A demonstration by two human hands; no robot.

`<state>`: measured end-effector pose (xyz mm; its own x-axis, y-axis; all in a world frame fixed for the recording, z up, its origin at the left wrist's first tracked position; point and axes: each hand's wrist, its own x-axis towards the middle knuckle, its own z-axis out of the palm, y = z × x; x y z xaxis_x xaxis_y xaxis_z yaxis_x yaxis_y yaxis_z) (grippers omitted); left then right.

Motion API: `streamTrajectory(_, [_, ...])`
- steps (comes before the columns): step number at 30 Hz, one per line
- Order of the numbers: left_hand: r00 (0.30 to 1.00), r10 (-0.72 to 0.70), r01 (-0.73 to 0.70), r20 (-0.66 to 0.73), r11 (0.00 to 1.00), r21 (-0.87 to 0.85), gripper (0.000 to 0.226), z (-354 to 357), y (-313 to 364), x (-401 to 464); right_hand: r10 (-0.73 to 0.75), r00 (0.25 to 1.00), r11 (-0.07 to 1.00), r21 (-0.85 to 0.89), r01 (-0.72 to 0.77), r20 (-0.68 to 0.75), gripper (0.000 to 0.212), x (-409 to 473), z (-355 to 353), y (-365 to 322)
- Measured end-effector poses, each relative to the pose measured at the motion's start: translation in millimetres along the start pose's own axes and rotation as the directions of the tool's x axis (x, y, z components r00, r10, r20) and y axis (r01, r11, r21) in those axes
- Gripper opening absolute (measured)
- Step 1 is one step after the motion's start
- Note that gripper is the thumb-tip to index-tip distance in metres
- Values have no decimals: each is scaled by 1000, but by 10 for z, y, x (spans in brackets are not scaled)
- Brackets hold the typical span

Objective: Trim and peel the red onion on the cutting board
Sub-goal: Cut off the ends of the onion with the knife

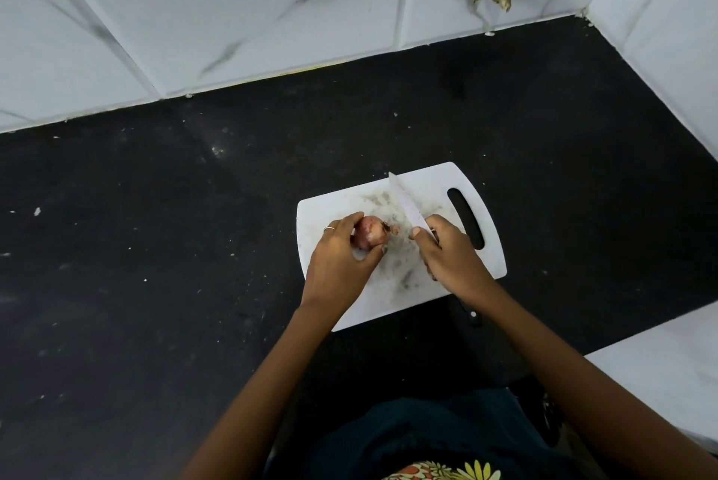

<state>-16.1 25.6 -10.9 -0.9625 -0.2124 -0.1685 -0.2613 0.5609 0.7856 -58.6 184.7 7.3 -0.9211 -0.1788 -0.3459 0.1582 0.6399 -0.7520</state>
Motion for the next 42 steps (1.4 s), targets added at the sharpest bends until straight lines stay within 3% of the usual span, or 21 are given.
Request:
streamTrajectory(8, [1000, -3, 3, -1, 999, 39, 50, -30, 46, 11, -91, 992, 957, -268, 113, 92, 24, -148, 31, -220])
streamTrajectory(20, [999, 30, -28, -31, 996, 84, 39, -22, 79, 66, -9, 990, 854, -514, 79, 138, 29, -253, 104, -327])
streamTrajectory(28, [999, 20, -18, -30, 997, 73, 41, -9, 41, 107, 50, 984, 815, -576, 59, 171, 26, -246, 93, -444])
streamTrajectory(42, [998, 24, -21, -54, 998, 61, 23, 14, 75, 124, 59, 974, 804, -589, 83, 218, 25, -155, 112, -543])
